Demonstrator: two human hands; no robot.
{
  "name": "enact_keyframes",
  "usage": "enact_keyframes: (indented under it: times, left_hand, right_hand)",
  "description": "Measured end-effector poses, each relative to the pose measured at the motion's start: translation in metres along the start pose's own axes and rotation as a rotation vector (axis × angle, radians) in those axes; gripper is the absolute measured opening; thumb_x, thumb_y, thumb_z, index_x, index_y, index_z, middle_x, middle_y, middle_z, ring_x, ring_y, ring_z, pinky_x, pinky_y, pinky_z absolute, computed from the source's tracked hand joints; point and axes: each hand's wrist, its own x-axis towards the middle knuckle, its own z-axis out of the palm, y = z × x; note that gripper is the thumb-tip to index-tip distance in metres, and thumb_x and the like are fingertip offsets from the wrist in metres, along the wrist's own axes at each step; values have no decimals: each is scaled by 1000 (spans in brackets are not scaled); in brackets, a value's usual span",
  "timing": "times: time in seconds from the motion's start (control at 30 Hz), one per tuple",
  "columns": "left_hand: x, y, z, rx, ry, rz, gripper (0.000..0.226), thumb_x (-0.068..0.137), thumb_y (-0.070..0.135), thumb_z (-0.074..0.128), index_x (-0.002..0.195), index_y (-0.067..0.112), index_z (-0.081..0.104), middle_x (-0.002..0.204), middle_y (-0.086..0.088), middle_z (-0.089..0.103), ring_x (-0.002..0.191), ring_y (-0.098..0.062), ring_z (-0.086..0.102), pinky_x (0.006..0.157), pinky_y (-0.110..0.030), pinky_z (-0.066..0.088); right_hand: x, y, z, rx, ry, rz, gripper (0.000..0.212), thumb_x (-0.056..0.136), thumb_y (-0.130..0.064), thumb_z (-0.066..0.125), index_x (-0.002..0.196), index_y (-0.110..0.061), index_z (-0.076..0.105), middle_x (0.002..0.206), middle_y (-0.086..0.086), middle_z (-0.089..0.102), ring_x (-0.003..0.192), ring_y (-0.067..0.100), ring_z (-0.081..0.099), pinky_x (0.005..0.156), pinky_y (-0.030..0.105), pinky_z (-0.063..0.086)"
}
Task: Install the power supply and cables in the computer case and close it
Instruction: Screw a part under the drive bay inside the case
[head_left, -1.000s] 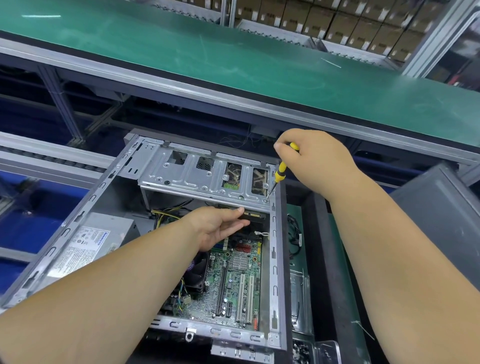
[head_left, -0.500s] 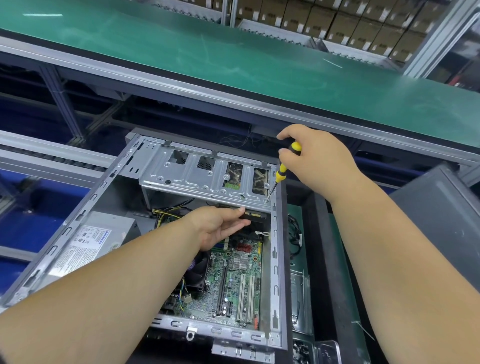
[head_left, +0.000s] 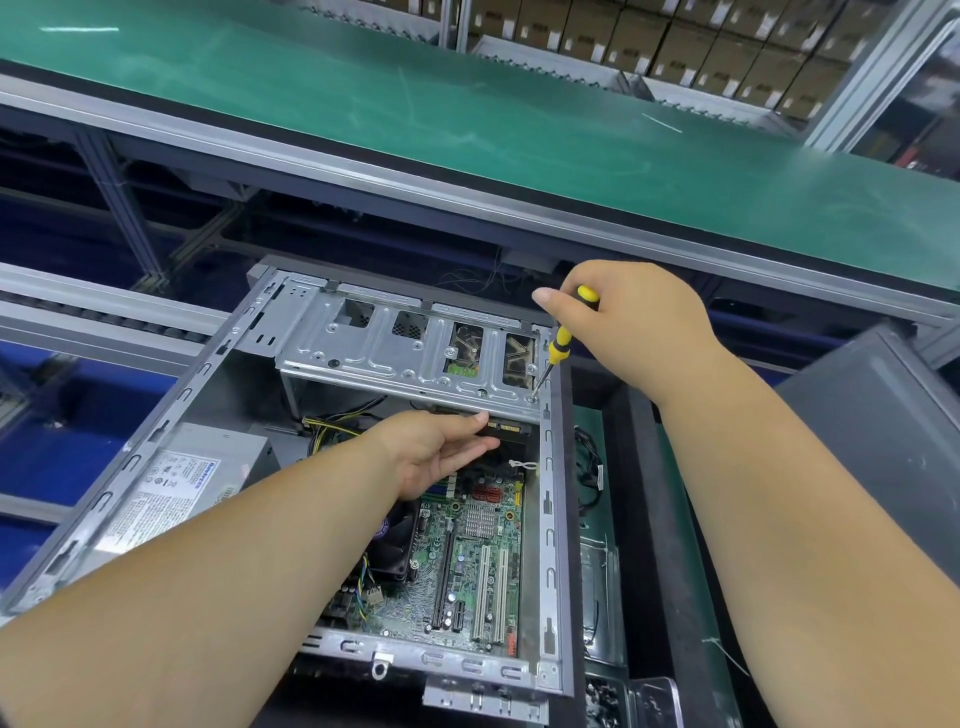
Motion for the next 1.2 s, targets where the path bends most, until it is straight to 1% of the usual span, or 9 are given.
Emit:
enact_keyframes:
  times: [0.17, 0.37, 0.47, 0.53, 0.7, 0.77, 0.87, 1.03, 1.2]
  left_hand:
    - [0, 0, 0, -4, -3, -3, 30, 77, 2, 74, 102, -8, 61, 93, -22, 73, 87, -26, 73, 60, -23, 59]
    - [0, 0, -1, -6, -15, 3, 24, 81, 1, 71, 100, -8, 61, 86, -22, 73, 88, -26, 73, 69, -27, 60]
    - [1, 0, -1, -13, -21, 3, 24, 80, 1, 72, 100, -8, 61, 86, -22, 73, 87, -26, 73, 68, -26, 60]
    - [1, 0, -1, -12, -25, 2, 24, 79, 2, 72, 99, -8, 62, 86, -22, 73, 87, -26, 73, 67, -25, 60]
    - [2, -1, -2, -13, -31, 11, 20, 81, 1, 71, 97, -7, 62, 85, -22, 73, 87, -26, 73, 69, -26, 60]
    - [1, -1, -2, -17, -30, 11, 21, 81, 1, 71, 98, -7, 62, 87, -22, 73, 87, -26, 73, 68, -26, 60]
    - [1, -1, -2, -14, -31, 10, 22, 82, 1, 71, 99, -7, 61, 87, -22, 73, 87, -26, 73, 68, -25, 60]
    - [1, -1, -1, -5, -30, 13, 22, 82, 2, 70, 99, -7, 61, 86, -22, 73, 87, -25, 73, 69, -25, 60]
    - [0, -1, -1, -12, -28, 8, 24, 80, 1, 72, 100, -7, 61, 87, -22, 73, 88, -26, 73, 67, -25, 60]
  right_hand:
    - [-1, 2, 0, 100, 12, -46, 29, 92, -35, 49, 119, -35, 58, 99, -11, 62, 87, 15, 53, 63, 27, 38]
    - [-1, 3, 2, 71, 27, -16, 28, 95, -54, 42, 95, -35, 64, 83, -13, 63, 80, 13, 56, 63, 30, 44]
    - [-1, 5, 2, 133, 21, -37, 27, 92, -35, 46, 114, -36, 63, 103, -13, 58, 91, 12, 51, 71, 31, 41]
    - [-2, 4, 1, 130, 43, -38, 33, 93, -36, 49, 125, -38, 57, 97, -13, 56, 87, 13, 48, 68, 30, 40]
    - [-4, 2, 1, 76, 27, -45, 28, 97, -51, 42, 108, -38, 63, 86, -17, 64, 80, 10, 55, 64, 30, 45]
    - [-4, 2, 1, 105, 15, -58, 29, 94, -40, 44, 119, -36, 58, 95, -14, 60, 85, 13, 52, 65, 30, 41]
    - [-4, 2, 1, 112, 24, -55, 33, 94, -37, 50, 127, -35, 53, 85, -11, 55, 79, 17, 51, 59, 28, 38]
    - [-2, -1, -1, 24, 3, -8, 36, 95, -60, 38, 95, -33, 62, 76, -9, 61, 76, 17, 55, 58, 29, 40]
    - [-2, 1, -1, 108, 16, -48, 31, 94, -33, 45, 123, -33, 58, 101, -8, 61, 89, 16, 52, 65, 29, 40]
